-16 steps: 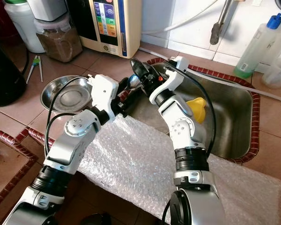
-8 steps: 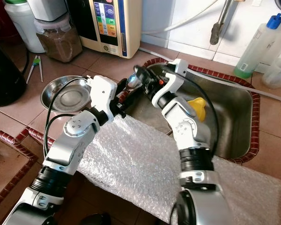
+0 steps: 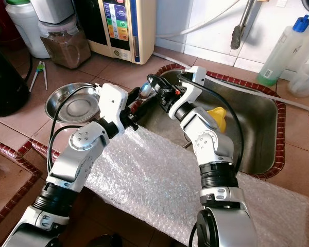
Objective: Kitchen organization
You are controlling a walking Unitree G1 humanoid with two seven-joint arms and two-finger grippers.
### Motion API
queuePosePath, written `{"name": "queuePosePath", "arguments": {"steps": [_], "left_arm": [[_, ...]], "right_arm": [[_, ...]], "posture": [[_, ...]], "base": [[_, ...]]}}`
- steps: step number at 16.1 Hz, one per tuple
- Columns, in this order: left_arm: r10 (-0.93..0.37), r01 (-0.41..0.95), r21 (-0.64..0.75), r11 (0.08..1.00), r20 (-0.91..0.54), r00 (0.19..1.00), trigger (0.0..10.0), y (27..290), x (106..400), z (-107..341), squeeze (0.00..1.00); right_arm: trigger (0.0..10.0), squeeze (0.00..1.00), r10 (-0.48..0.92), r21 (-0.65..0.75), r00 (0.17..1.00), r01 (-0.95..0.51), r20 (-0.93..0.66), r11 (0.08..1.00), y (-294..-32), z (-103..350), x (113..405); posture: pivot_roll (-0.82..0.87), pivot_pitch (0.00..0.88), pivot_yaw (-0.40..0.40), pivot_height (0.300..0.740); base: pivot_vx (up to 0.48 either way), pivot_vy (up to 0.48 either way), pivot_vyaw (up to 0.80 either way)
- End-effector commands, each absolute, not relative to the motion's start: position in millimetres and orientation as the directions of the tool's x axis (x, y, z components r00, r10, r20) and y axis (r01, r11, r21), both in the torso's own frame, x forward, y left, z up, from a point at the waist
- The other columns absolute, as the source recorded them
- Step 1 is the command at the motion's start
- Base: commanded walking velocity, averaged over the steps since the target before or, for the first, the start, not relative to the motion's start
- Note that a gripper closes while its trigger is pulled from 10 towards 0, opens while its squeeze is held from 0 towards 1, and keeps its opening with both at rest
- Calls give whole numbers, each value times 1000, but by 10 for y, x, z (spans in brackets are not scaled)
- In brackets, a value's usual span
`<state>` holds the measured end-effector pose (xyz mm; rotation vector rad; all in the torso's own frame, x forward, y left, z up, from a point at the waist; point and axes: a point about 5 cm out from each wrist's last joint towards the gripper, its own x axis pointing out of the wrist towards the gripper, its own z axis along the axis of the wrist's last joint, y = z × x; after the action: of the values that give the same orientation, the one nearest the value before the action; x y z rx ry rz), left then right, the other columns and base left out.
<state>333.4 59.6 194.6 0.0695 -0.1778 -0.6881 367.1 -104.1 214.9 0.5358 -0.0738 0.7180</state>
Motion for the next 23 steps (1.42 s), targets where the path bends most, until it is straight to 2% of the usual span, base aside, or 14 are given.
{"name": "queuePosePath", "arguments": {"steps": [1, 6, 8, 9, 10, 19, 21, 23], "left_arm": [[-626, 605, 163, 780, 175, 760, 0, 603, 3346, 2058, 0], [-624, 603, 162, 781, 171, 763, 0, 614, 3350, 2037, 0], [-625, 602, 168, 780, 169, 762, 0, 613, 3348, 2031, 0], [-634, 613, 165, 773, 165, 755, 2863, 601, 3342, 2025, 0], [-637, 618, 155, 771, 162, 754, 10000, 595, 3340, 2018, 1000], [-611, 590, 170, 789, 124, 782, 10000, 672, 3379, 1919, 1000], [-615, 595, 167, 787, 120, 780, 10000, 690, 3378, 1914, 1000], [-612, 593, 161, 789, 116, 783, 10000, 717, 3383, 1911, 1000]], "right_arm": [[0, 0, 624, 448, 759, -631, 187, 634, -1000, 2049, 3662], [0, 0, 697, 439, 691, -695, 189, 570, -940, 2014, 3580], [0, 0, 687, 438, 702, -686, 187, 581, -940, 2008, 3588], [0, 0, 663, 440, 725, -664, 185, 604, -963, 2006, 3617], [0, 0, 642, 446, 742, -649, 193, 616, -985, 2025, 3639], [0, 0, 530, 456, 821, -564, 214, 689, -1092, 2100, 3736], [0, 0, 472, 477, 854, -516, 219, 712, -1178, 2124, 3786], [0, 0, 350, 527, 914, -404, 205, 748, -1360, 2105, 3861]], "posture": [[24, 127, 27, 740], [25, 127, 26, 740], [27, 125, 24, 740], [26, 124, 23, 740], [26, 122, 22, 740], [26, 118, 21, 740], [27, 117, 20, 740], [29, 117, 20, 740]], "base": [[0, 0, 0], [0, 0, 0], [0, 0, 0], [0, 0, 0], [0, 0, 0], [0, 0, 0], [0, 0, 0], [0, 0, 0]]}}
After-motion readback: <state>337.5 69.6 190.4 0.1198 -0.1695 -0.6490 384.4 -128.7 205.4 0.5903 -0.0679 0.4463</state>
